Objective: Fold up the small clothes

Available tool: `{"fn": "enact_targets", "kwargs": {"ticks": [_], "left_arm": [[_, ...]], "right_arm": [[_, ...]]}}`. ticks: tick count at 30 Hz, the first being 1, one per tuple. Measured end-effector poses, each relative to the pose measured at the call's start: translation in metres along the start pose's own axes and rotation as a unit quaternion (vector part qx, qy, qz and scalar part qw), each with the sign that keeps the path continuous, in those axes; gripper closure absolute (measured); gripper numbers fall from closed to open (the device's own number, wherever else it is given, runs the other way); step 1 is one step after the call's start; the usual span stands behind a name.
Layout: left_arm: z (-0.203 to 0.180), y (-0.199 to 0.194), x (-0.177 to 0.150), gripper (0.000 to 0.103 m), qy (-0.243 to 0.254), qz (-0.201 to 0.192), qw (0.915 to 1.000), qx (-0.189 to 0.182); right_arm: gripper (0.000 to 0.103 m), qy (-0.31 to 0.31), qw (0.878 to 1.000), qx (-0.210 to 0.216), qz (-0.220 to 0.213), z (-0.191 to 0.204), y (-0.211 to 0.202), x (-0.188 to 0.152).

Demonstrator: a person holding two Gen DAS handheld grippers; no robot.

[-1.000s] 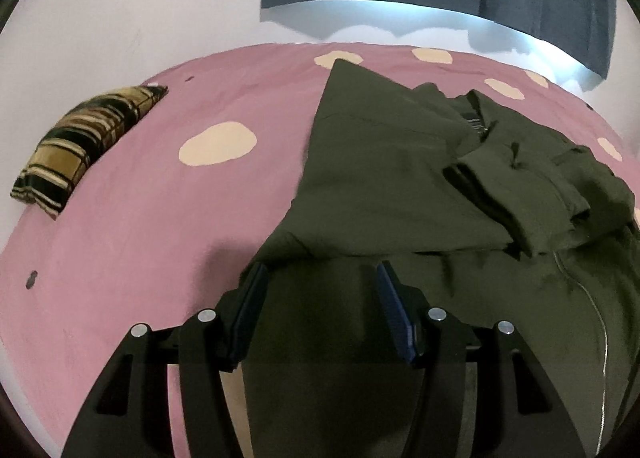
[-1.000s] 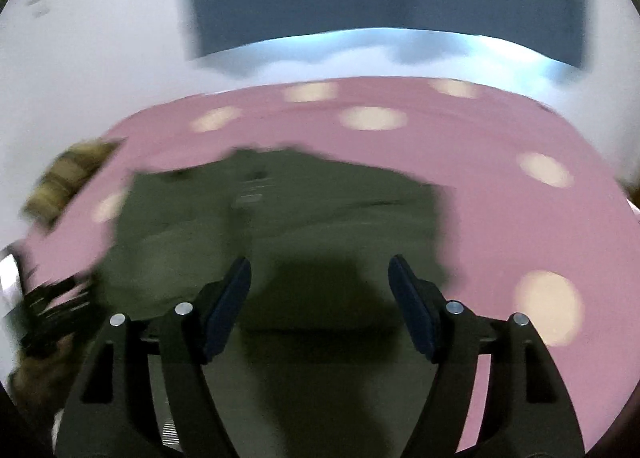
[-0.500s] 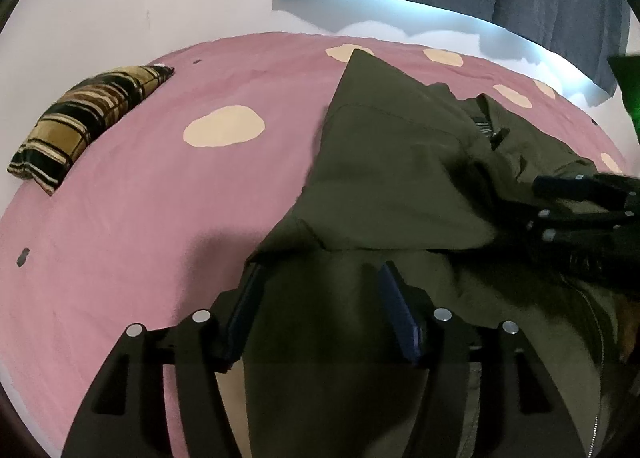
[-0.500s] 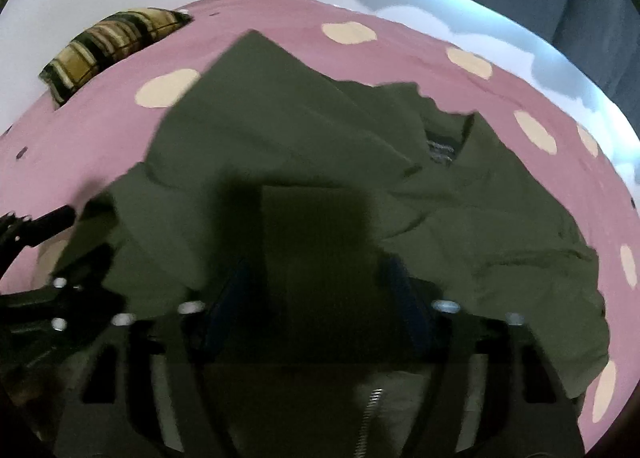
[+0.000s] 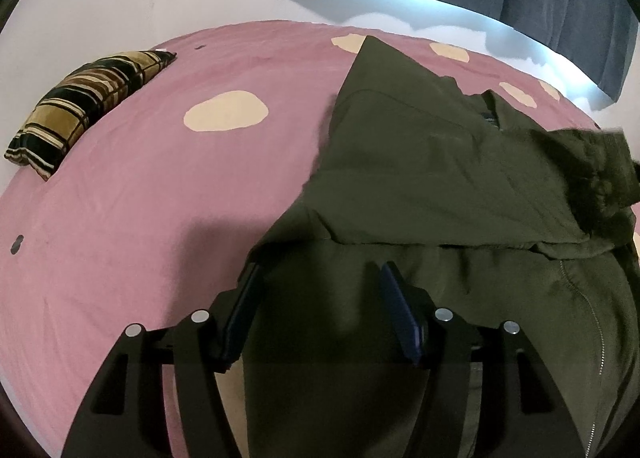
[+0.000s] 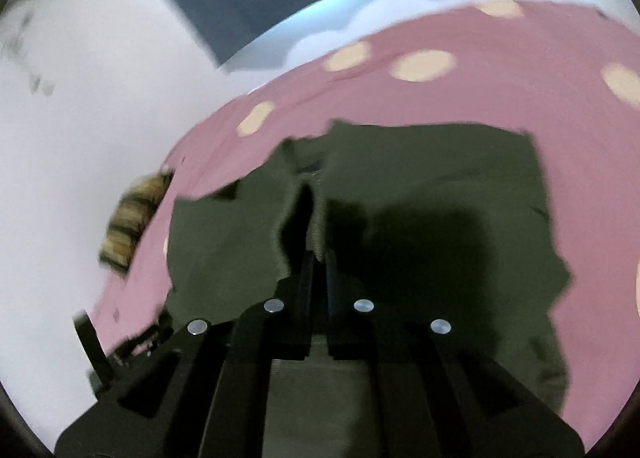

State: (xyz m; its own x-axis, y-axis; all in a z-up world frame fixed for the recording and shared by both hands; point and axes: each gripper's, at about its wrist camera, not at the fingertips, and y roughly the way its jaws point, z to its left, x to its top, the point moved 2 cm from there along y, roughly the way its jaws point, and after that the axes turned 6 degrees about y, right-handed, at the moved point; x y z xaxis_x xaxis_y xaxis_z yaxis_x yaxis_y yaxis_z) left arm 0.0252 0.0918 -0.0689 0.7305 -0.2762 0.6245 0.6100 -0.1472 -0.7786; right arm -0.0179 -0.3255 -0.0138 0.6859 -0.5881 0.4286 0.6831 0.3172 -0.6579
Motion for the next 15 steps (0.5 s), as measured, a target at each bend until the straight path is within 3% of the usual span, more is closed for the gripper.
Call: {"fn": "enact_targets", "kwargs": {"ticks": [5, 6, 8, 11, 15], "left_arm": [[0.0, 0.002, 0.001, 0.042, 0.001, 0.004, 1.0, 0.006], [-0.001, 0.002, 0.001, 0.042, 0.002, 0.006, 0.9999, 0.009], [-0.002, 0.002, 0.001, 0.042, 0.004, 0.007, 0.9999, 0.012], [-0.003, 0.003, 0.001, 0.042, 0.006, 0.008, 0.9998, 0.016], [-0.004, 0.004, 0.001, 0.04, 0.006, 0.01, 0.9997, 0.021]], "right_arm": [[0.094, 0.118, 0.991, 0.058, 0.036, -0.074, 0.008, 0.0], [0.09, 0.14, 0.986, 0.075, 0.043, -0.084, 0.011, -0.001], [0.068, 0.174, 0.977, 0.109, 0.05, -0.097, 0.017, -0.004], [0.054, 0.197, 0.968, 0.144, 0.057, -0.103, 0.025, -0.005], [0.044, 0.186, 0.97, 0.142, 0.061, -0.095, 0.032, -0.001]]}}
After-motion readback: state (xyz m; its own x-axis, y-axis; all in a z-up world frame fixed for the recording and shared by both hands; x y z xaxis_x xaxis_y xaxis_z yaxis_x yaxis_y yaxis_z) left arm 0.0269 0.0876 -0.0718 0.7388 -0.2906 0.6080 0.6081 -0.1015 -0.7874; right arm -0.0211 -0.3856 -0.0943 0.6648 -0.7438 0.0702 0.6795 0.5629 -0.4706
